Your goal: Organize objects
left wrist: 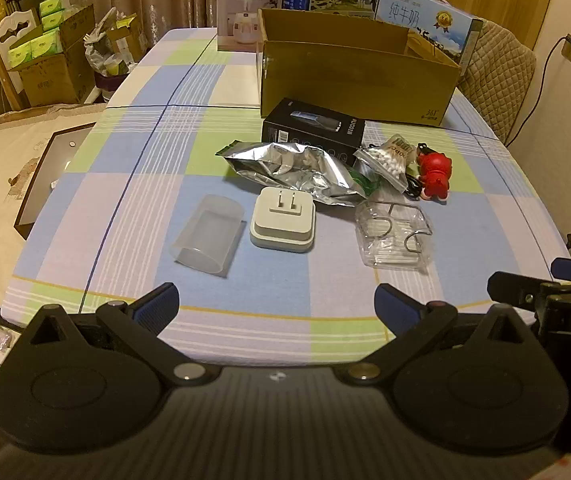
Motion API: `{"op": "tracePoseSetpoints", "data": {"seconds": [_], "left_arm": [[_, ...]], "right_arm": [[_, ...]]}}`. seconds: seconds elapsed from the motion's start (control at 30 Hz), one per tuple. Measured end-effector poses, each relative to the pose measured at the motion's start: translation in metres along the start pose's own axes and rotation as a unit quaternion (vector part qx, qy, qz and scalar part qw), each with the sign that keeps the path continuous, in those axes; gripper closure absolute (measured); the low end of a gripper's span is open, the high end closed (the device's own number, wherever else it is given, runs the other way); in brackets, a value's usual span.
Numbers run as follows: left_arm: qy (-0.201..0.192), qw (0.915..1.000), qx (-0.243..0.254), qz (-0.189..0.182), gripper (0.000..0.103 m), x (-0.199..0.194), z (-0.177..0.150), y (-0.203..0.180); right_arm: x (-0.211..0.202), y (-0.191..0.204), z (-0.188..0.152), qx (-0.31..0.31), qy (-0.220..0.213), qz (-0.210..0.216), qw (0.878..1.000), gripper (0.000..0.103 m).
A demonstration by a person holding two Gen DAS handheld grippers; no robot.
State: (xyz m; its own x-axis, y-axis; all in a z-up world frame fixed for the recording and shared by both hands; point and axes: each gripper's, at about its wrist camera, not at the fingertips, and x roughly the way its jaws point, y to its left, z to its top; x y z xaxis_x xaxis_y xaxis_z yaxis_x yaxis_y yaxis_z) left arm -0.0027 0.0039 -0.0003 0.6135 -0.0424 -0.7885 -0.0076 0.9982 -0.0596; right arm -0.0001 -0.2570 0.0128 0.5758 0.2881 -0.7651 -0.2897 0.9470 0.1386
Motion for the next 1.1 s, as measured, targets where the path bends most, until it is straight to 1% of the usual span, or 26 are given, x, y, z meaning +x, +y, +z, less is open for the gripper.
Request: {"op": "tracePoseSetpoints", "data": {"seconds": [1.1], "left_arm": [[0.002, 1.0000, -0.007, 0.003, 0.001, 0.003, -0.001, 0.003]], "right_arm": [[0.003, 0.013, 0.006, -0.011, 0.005, 0.005, 1.000, 0.002]]}}
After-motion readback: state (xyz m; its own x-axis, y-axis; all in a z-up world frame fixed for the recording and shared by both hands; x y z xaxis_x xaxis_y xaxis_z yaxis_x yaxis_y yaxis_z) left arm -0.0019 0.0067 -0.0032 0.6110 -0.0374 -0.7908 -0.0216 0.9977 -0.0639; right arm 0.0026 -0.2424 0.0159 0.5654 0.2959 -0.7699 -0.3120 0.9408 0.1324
